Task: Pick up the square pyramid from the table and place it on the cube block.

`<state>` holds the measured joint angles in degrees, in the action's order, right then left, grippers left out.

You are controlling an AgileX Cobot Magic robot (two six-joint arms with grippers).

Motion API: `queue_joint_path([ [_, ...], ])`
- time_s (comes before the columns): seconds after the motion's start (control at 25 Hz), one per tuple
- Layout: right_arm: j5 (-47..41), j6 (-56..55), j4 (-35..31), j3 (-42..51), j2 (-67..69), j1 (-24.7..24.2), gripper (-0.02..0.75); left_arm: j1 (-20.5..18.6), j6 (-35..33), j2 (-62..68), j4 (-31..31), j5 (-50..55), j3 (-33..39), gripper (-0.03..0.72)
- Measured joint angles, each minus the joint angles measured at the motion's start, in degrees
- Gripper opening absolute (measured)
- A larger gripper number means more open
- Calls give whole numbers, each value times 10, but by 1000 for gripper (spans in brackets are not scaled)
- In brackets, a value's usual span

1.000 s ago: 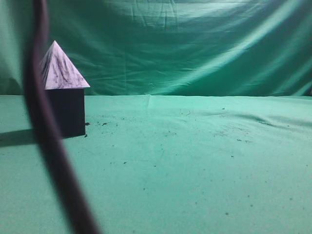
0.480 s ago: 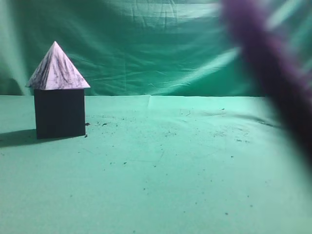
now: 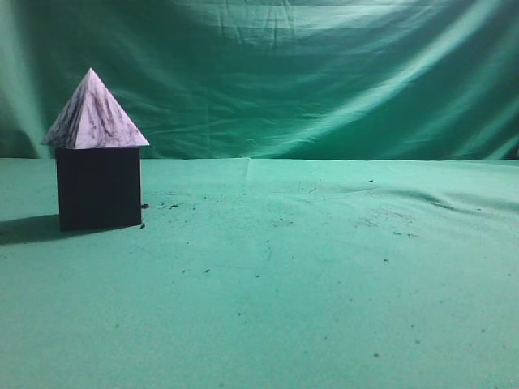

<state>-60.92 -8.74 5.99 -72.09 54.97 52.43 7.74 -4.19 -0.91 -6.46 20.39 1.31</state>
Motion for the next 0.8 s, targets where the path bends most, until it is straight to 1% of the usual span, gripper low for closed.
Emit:
queue_joint_path([
  [0.2,37,16,-3,117,-143,0,0,0,0,0,0,0,0,0],
  [0.32,34,14,-23,156,-216,0,0,0,0,0,0,0,0,0],
  [0.48,5,19,-36,173,-277,0,0,0,0,0,0,0,0,0],
  [0.64,-16,90,-65,174,-298,0,0,0,0,0,0,1,0,0],
  [0.76,23,150,-90,199,-321,-14,0,0,0,0,0,2,0,0],
  [0.8,46,159,-94,213,-333,-26,49,0,0,0,0,2,0,0],
])
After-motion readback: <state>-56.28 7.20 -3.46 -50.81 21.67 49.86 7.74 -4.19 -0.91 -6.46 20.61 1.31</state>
